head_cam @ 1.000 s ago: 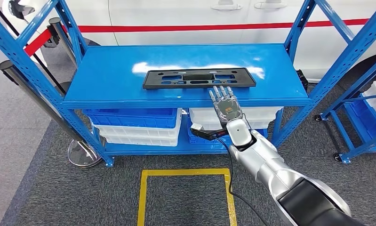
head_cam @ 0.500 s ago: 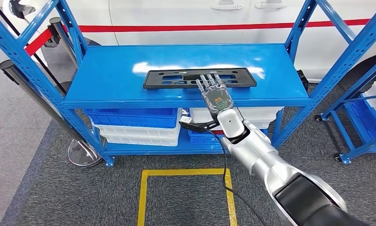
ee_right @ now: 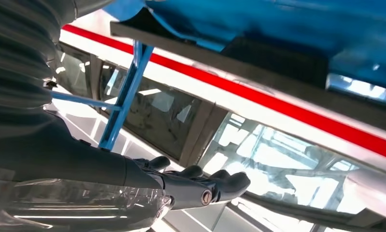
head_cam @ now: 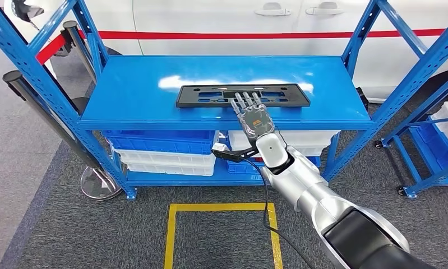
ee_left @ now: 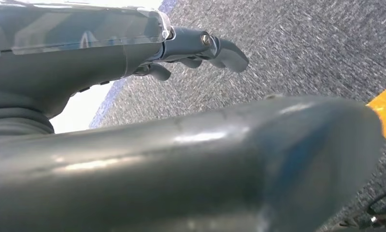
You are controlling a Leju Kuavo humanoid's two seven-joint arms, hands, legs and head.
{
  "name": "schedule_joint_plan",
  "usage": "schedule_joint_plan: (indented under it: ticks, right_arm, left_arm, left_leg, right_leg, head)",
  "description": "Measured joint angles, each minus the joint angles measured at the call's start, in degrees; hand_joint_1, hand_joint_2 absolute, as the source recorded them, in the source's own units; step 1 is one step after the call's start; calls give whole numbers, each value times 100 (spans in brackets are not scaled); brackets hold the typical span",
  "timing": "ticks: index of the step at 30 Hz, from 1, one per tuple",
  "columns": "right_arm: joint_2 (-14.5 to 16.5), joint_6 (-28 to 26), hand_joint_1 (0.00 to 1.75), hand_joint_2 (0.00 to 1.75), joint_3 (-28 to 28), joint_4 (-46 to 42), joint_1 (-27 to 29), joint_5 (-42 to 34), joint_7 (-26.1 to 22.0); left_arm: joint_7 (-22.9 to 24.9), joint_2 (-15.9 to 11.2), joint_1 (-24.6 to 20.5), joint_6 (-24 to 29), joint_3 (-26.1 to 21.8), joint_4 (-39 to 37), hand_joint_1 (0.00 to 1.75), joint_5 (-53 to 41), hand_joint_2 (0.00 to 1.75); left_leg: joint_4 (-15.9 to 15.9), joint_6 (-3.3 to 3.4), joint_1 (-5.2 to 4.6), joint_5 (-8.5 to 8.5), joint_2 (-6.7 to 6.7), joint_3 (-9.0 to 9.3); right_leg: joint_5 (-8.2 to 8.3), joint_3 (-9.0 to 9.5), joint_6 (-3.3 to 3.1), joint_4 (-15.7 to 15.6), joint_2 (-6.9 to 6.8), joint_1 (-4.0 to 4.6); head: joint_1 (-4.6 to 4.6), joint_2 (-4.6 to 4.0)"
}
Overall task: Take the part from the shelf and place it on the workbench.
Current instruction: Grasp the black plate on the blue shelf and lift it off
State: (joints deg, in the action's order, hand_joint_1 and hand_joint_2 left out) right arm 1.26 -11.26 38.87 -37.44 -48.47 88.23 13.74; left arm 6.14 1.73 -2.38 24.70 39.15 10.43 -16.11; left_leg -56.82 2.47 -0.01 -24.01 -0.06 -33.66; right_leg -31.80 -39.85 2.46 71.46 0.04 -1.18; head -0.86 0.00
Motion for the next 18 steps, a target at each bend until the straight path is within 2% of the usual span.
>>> schedule_joint_plan:
  ticks: [1,2,3,4,5,6,7,9,11,12,13,15,16,17,18]
  right_arm:
    - [-2,-5,0,175,6,30,25,3,9]
    - [-3,-10,0,175,13,57,50,4,18]
    - [-4,-15,0,175,20,82,66,9,25]
    - [-7,-22,0,175,25,101,74,14,31]
    - [-13,-32,0,175,28,120,75,21,38]
    - [-19,-41,0,175,30,136,76,29,43]
    - [-25,-49,0,175,34,150,89,36,46]
    - [-35,-53,0,175,46,165,134,55,43]
    - [-43,-49,0,175,54,165,163,74,38]
    - [-45,-45,0,175,54,163,162,80,37]
    - [-40,-40,0,175,55,161,163,85,35]
    - [-32,-18,0,175,58,160,189,90,28]
    - [-29,-6,0,175,61,160,214,92,25]
    - [-29,5,0,175,65,159,237,92,23]
    - [-28,16,0,175,69,156,254,94,22]
  left_arm:
    - [0,1,4,0,0,0,0,-1,0]
    - [0,2,9,1,0,0,0,-1,0]
    - [0,4,16,1,0,0,0,-2,0]
    - [0,7,20,2,0,0,0,-2,0]
    - [0,8,25,3,0,0,0,-2,0]
    - [1,8,23,5,0,0,0,-2,0]
    - [1,7,20,8,0,0,0,0,0]
    - [-1,7,17,18,-1,0,0,11,0]
    - [-12,6,25,28,-3,0,0,28,0]
    - [-20,6,26,32,-4,0,0,32,0]
    - [-26,6,26,34,-7,0,0,35,0]
    - [-33,7,24,36,-19,0,0,37,0]
    - [-34,7,26,37,-26,0,0,38,0]
    - [-35,7,30,38,-32,0,0,39,0]
    - [-35,7,35,39,-36,0,0,39,0]
  left_leg:
    - [-8,-11,3,-8,-2,5]
    - [-20,-27,10,-24,-7,16]
    - [-36,-50,19,-48,-11,36]
    - [-58,-78,28,-80,-14,62]
    - [-79,-112,32,-114,-15,84]
    - [-102,-146,33,-142,-13,92]
    - [-117,-184,30,-166,-10,90]
    - [-138,-251,22,-185,-5,92]
    - [-233,-307,28,-226,-3,80]
    - [-394,-329,35,-286,-2,8]
    - [-680,-353,43,-395,-2,-142]
    - [-1414,-388,53,-672,-2,-566]
    - [-1685,-398,56,-749,-2,-756]
    - [-1766,-397,56,-719,-2,-858]
    - [-1633,-384,56,-571,-2,-855]
  right_leg:
    - [-60,-143,16,220,-1,-9]
    - [-6,-193,34,243,-3,-17]
    - [165,-131,49,45,-5,-26]
    - [417,24,57,-336,-10,-33]
    - [601,179,47,-715,-17,-29]
    - [695,297,9,-1025,-24,-12]
    - [745,356,-45,-1202,-27,7]
    - [710,364,-162,-1252,-25,39]
    - [726,435,-239,-1278,-20,22]
    - [716,481,-272,-1296,-16,12]
    - [699,522,-303,-1312,-13,6]
    - [651,571,-349,-1312,-8,22]
    - [624,593,-363,-1306,-5,34]
    - [596,620,-369,-1298,1,45]
    - [565,654,-371,-1290,10,55]
  head:
    - [0,0]
    - [1,0]
    - [1,0]
    - [1,0]
    - [1,0]
    - [3,0]
    - [3,0]
    - [2,0]
    - [-2,0]
    - [-4,0]
    - [-8,0]
    - [-13,0]
    - [-12,0]
    - [-12,0]
    - [-12,0]
